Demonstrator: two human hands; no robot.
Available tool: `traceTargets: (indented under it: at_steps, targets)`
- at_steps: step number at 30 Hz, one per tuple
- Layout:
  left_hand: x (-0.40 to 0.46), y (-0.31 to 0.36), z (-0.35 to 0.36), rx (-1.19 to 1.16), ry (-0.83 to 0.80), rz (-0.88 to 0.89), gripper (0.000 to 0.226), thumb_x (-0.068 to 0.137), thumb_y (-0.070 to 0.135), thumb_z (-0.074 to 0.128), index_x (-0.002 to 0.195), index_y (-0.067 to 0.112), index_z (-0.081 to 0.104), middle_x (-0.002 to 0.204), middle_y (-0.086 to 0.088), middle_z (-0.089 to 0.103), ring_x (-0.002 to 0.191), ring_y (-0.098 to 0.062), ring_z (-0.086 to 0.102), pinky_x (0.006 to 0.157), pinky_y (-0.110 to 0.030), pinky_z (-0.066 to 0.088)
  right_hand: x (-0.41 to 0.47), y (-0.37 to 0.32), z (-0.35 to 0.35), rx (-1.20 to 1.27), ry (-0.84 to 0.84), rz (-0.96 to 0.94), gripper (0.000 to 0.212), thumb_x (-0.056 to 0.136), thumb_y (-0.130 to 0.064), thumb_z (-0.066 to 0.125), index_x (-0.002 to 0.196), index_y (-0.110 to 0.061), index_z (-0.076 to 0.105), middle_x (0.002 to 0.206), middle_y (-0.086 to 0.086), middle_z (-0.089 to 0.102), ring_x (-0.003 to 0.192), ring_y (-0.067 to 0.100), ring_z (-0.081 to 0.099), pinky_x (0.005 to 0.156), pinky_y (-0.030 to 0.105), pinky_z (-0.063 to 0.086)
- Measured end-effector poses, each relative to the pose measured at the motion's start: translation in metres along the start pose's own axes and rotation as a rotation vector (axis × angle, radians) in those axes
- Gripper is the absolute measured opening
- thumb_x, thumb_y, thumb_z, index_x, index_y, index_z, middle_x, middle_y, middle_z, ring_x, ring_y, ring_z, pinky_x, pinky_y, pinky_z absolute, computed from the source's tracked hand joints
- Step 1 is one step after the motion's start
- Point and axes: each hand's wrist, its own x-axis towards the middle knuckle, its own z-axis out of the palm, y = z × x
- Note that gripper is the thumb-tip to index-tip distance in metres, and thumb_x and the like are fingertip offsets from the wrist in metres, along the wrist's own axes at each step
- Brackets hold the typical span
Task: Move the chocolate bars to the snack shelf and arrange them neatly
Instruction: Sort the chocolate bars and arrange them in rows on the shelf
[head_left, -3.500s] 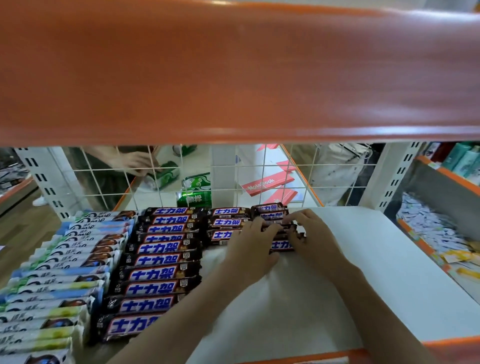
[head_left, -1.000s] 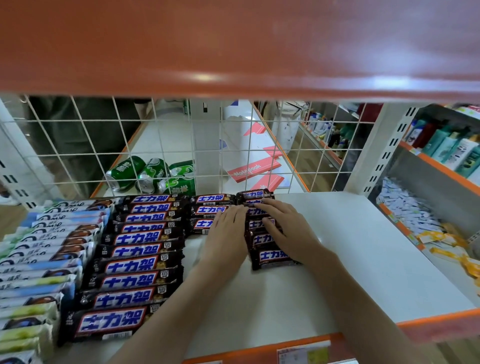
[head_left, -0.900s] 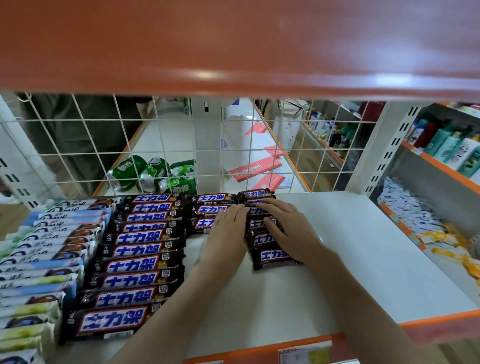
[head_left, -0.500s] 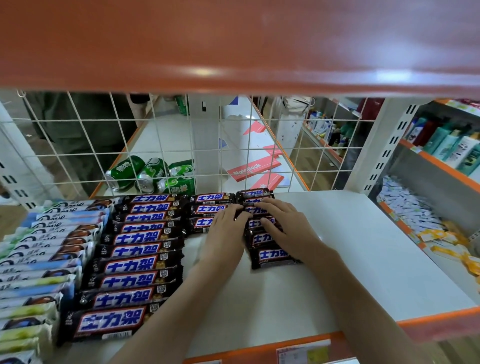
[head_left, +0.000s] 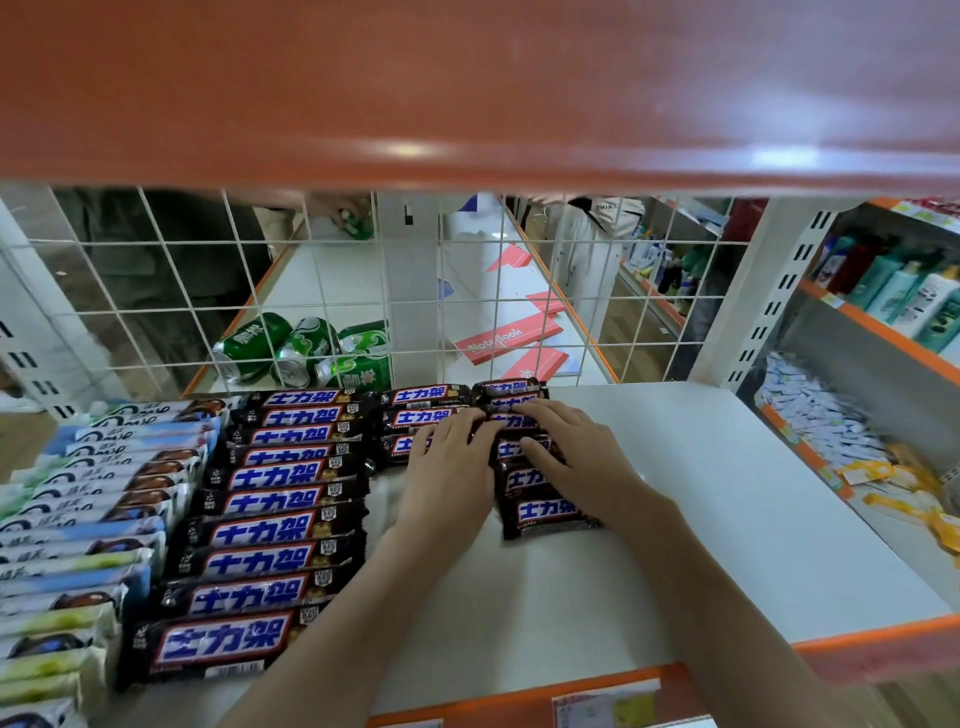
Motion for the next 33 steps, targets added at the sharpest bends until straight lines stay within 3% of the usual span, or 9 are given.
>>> traceTargets:
  at_steps: [6, 13, 19, 24, 28, 33]
  targets:
    - [0.001, 0.000, 0.000, 0.001, -0.022, -0.005, 0.044, 0.092, 0.021, 0.041, 0.136, 0.027, 0.036, 0.137, 0.007, 0.040, 0.130, -0.013, 0.030, 0.110, -0.035, 0.014, 0.000, -0.001, 0.000, -0.018, -0.047, 0.026, 0.042, 0.097, -0.042, 0.034, 0.139, -0.034, 0.036, 0.144, -0.012, 0.039, 0.131, 0.011, 0.035, 0.106, 0.040, 0.026]
    - [0.000, 0.003, -0.004, -0.025, -0.039, -0.016, 0.044, 0.094, 0.020, 0.038, 0.137, 0.027, 0.034, 0.143, 0.008, 0.031, 0.136, -0.012, 0.022, 0.115, -0.037, 0.009, -0.001, -0.005, -0.003, 0.071, -0.061, 0.030, 0.041, 0.099, -0.037, 0.034, 0.139, -0.030, 0.038, 0.146, -0.009, 0.038, 0.131, 0.012, 0.037, 0.109, 0.043, 0.029]
    - [0.004, 0.019, -0.011, -0.057, -0.026, -0.044, 0.046, 0.094, 0.025, 0.033, 0.140, 0.020, 0.029, 0.148, 0.003, 0.027, 0.138, -0.013, 0.020, 0.116, -0.041, 0.012, -0.001, -0.005, -0.020, 0.211, 0.104, 0.040, 0.038, 0.098, -0.024, 0.041, 0.135, -0.016, 0.044, 0.137, 0.000, 0.047, 0.120, 0.012, 0.045, 0.099, 0.024, 0.034]
    - [0.010, 0.028, -0.013, -0.116, -0.142, -0.069, 0.043, 0.093, 0.025, 0.034, 0.136, 0.019, 0.032, 0.149, -0.004, 0.024, 0.137, -0.020, 0.022, 0.113, -0.043, 0.019, 0.011, -0.008, -0.019, 0.142, 0.085, 0.062, 0.036, 0.095, -0.023, 0.048, 0.130, -0.017, 0.048, 0.127, 0.002, 0.047, 0.114, 0.017, 0.047, 0.091, 0.027, 0.038]
    - [0.026, 0.027, -0.011, -0.076, -0.153, -0.049, 0.049, 0.094, 0.026, 0.033, 0.142, 0.017, 0.024, 0.153, -0.006, 0.019, 0.141, -0.021, 0.015, 0.114, -0.047, 0.016, 0.025, -0.011, -0.012, 0.128, 0.060, 0.013, 0.040, 0.093, -0.015, 0.048, 0.133, -0.015, 0.046, 0.136, 0.001, 0.044, 0.123, 0.019, 0.042, 0.102, 0.032, 0.037]
    - [0.036, 0.021, -0.001, 0.000, -0.170, -0.062, 0.050, 0.096, 0.029, 0.029, 0.144, 0.017, 0.022, 0.154, -0.003, 0.019, 0.142, -0.017, 0.015, 0.116, -0.049, 0.011, 0.024, -0.006, -0.002, 0.153, 0.055, 0.002, 0.042, 0.091, -0.011, 0.048, 0.133, -0.019, 0.047, 0.138, -0.002, 0.045, 0.124, 0.015, 0.042, 0.101, 0.029, 0.037]
